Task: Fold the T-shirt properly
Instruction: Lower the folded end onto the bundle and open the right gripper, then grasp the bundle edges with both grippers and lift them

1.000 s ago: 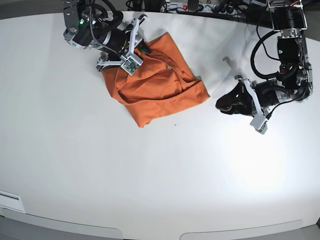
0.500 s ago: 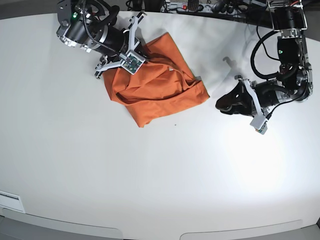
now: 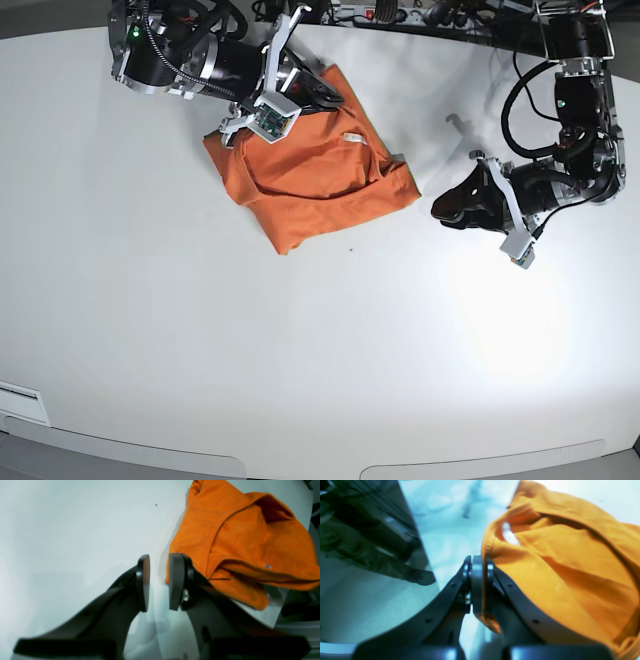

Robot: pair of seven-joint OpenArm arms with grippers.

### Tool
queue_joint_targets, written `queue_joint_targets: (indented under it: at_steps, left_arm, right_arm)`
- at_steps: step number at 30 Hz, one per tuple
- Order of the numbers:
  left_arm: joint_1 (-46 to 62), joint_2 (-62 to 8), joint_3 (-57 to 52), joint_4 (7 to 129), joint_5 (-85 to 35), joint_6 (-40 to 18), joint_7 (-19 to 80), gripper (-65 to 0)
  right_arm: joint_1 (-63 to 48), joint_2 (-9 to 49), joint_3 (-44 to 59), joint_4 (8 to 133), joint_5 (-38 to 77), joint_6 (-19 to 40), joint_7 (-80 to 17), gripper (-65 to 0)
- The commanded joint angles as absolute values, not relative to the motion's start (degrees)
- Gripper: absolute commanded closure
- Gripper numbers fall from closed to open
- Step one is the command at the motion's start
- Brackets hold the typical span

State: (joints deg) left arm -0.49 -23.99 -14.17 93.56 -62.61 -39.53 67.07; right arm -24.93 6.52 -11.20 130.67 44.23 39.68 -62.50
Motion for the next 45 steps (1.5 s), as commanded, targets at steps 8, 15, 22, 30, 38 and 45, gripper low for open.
queue_joint_targets:
  at_steps: [8, 15, 22, 30, 38, 45]
  left_arm:
    - [-1.45, -24.91, -14.48, 94.5, -64.18, -40.0, 64.49, -15.2]
    - [-1.45, -24.91, -14.48, 94.5, -64.18, -40.0, 64.31, -15.2]
    - [-1.48, -24.91, -14.48, 94.5, -64.2, -40.0, 64.34, -15.2]
    - [-1.45, -24.95, -14.48, 94.5, -64.51, -40.0, 65.63, -13.8]
    - [-1.45, -24.93, -14.48, 94.52, -85.0, -40.0, 80.0, 0.0]
    - [-1.39, -24.91, -10.76, 98.41, -85.0, -40.0, 80.0, 0.0]
  right_arm:
    - [-24.93, 6.5, -12.6, 131.83, 50.39, 40.0, -63.29, 0.0]
    - [-24.8, 6.15, -22.2, 129.8, 41.47, 40.0, -61.87, 0.0]
    - [-22.92, 2.33, -29.28, 128.7, 34.3, 40.0, -57.89, -28.4]
    - [-13.91, 0.64, -29.08, 130.15, 31.18, 40.0, -57.19, -38.4]
    - [-9.34, 3.66, -19.42, 129.86, 20.25, 40.0, -50.26, 0.0]
    - [-5.58, 8.16, -15.75, 118.83, 19.44, 40.0, -46.13, 0.0]
